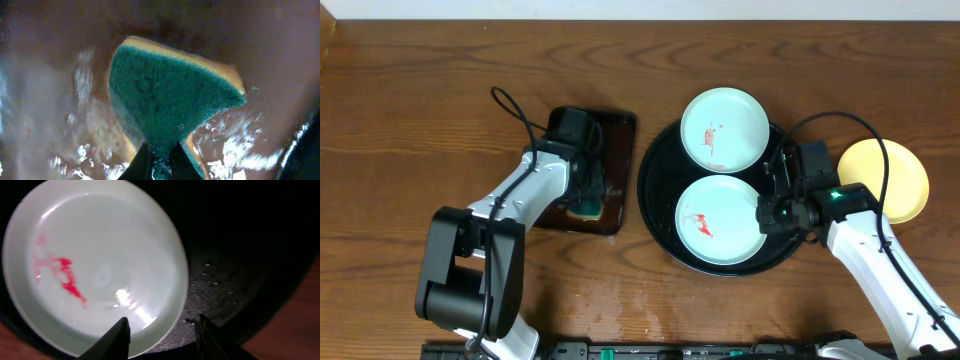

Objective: Clean dirty plates on tray and stack at the side
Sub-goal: 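Pick up the sponge from the small tray with the left gripper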

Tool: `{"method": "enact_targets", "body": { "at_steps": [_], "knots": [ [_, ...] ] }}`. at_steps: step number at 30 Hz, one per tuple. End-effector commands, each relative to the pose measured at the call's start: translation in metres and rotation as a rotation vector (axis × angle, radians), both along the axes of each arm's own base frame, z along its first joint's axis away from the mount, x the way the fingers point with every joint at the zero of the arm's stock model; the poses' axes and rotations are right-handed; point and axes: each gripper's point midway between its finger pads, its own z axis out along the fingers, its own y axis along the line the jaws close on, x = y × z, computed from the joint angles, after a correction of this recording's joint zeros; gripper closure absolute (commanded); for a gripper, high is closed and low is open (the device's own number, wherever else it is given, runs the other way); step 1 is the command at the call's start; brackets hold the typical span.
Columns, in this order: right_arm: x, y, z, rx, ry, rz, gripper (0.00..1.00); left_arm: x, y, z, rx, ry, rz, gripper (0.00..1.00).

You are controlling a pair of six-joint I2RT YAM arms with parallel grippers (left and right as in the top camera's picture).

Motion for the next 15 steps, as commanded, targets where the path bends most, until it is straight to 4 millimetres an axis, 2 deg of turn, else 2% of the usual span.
{"method": "enact_targets", "body": {
  "at_steps": [1, 4, 7, 11, 15],
  "knots": [
    [0.006, -0.020, -0.001, -0.120, -0.034, -0.027, 0.61, 0.000, -0.002, 0.018, -0.006, 0.001, -0.023, 0.92],
    [0.005, -0.018, -0.012, -0.103, -0.015, -0.041, 0.67, 0.005, -0.005, 0.046, -0.021, -0.035, -0.025, 0.93],
    [0.002, -0.011, -0.035, -0.071, 0.030, -0.027, 0.67, 0.004, -0.009, 0.078, -0.059, -0.082, -0.031, 0.93],
    [0.005, 0.005, -0.054, -0.002, 0.051, 0.050, 0.70, -0.002, -0.024, 0.104, -0.146, -0.127, -0.059, 0.93],
    [0.004, 0.006, -0.070, -0.004, 0.096, 0.058, 0.72, -0.013, -0.049, 0.119, -0.214, -0.146, -0.125, 0.93]
  ]
}}
